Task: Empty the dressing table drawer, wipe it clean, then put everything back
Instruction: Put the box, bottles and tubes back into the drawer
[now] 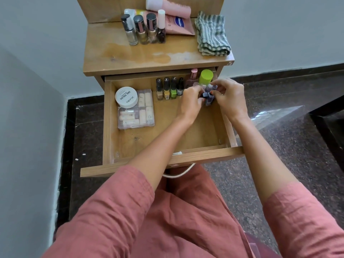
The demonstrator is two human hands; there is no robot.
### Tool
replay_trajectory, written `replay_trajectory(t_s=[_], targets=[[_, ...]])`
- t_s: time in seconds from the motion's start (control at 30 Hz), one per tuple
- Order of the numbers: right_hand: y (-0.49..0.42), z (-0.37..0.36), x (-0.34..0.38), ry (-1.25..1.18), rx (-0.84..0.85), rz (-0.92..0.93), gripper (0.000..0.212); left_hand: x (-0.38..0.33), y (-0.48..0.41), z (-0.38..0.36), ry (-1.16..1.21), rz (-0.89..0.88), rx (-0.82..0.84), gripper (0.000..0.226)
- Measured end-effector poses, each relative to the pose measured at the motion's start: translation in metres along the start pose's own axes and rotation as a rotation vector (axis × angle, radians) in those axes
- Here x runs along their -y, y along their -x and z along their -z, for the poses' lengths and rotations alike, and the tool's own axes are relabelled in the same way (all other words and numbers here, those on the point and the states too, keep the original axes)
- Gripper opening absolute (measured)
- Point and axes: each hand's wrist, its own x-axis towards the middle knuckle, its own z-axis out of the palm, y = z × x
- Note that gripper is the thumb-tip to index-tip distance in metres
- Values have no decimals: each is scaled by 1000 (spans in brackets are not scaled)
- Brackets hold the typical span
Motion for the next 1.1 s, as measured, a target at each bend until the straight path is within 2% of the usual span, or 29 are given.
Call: replay_trajectory(t_s=[0.63,1.1], targets=[[-3,-13,-9,72,31,16,24,-1,0,-11,-9,21,-42,25],[1,-7,-3,63,16,-3,32,-5,4,-2,25,23,-49,23]])
